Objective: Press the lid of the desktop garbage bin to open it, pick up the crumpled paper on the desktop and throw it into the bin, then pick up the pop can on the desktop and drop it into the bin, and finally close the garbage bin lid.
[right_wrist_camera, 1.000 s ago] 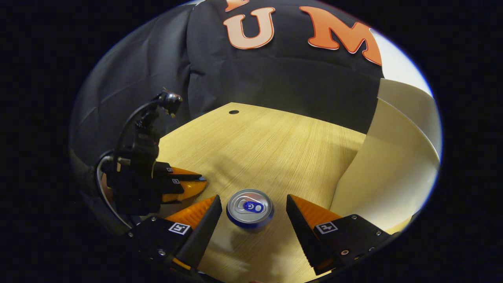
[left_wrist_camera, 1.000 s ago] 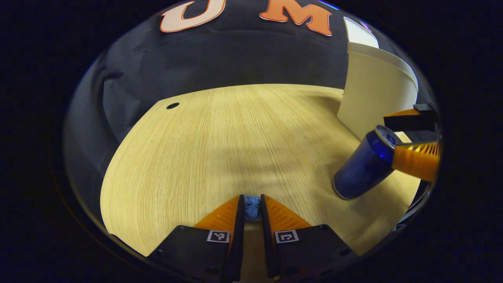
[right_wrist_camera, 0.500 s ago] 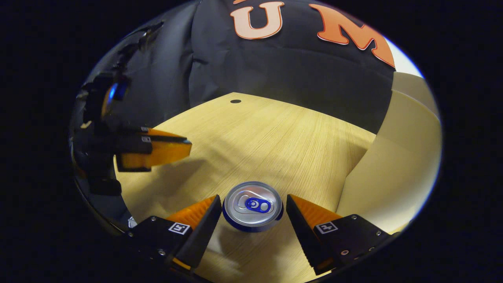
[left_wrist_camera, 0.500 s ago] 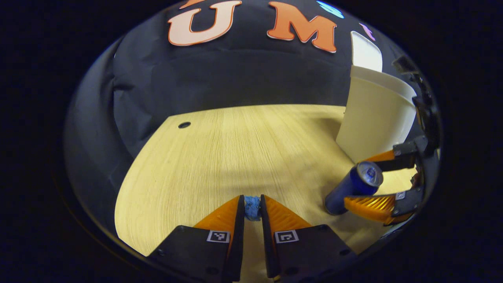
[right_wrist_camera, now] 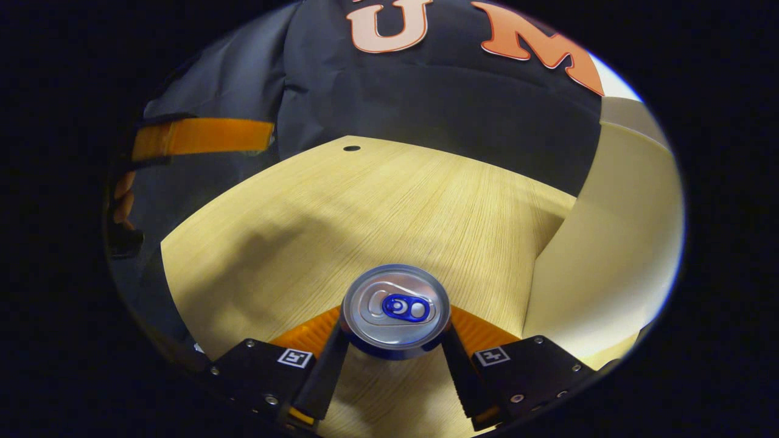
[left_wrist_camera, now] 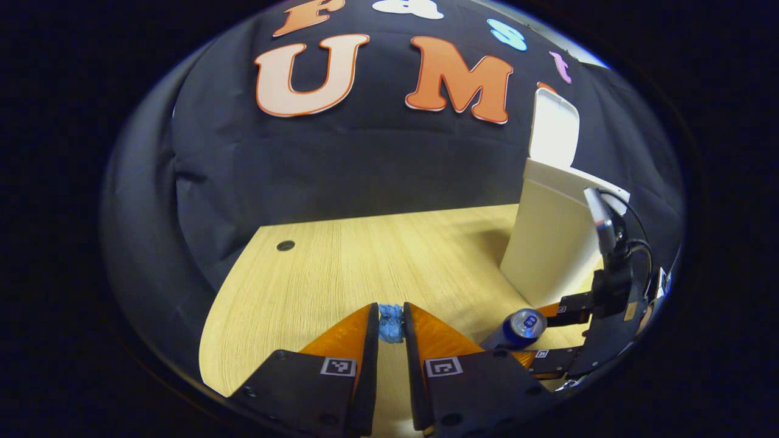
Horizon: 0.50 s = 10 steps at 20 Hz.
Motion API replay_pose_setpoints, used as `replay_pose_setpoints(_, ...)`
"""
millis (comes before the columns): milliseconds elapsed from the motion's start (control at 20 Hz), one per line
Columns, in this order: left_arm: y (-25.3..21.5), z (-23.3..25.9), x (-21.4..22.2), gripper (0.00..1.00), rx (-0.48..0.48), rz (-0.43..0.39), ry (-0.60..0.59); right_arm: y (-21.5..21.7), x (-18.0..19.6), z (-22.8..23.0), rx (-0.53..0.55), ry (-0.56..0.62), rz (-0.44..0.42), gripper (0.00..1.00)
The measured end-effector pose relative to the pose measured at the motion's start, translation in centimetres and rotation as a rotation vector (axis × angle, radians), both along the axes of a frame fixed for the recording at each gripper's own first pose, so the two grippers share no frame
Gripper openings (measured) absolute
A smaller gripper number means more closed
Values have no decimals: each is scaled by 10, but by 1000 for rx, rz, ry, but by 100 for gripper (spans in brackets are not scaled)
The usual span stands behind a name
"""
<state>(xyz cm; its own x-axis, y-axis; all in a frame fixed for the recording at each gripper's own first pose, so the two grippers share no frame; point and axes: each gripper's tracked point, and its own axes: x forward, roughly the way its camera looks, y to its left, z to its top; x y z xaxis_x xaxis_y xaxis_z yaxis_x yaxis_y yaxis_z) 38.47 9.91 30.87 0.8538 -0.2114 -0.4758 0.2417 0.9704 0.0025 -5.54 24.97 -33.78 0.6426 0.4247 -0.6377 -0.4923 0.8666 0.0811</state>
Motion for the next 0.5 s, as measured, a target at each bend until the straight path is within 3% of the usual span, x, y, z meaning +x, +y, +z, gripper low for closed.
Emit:
replay_pose_setpoints(50, -2, -43, 9, 27, -3, -19, -15, -1, 1, 3, -2, -6, -10, 77)
replay_pose_setpoints(100, 1, -32, 5, 27, -7, -38, -25, -2, 2, 7, -5, -14, -18, 81)
replay_pose_setpoints(150, -6, -26, 8, 27, -9, -57, -35, -3, 2, 10, -5, -26, -29, 77)
replay_pose_setpoints(200, -12, -12, 10, 27, -11, -71, -44, -4, 2, 13, -2, -35, -39, 81)
replay_pose_setpoints(400, -50, 27, 9, 27, -37, -124, -91, -15, -3, 30, 7, -58, -85, 81)
replay_pose_setpoints(500, -64, 17, 14, 27, -52, -145, -117, -27, -7, 40, 14, -66, -106, 81)
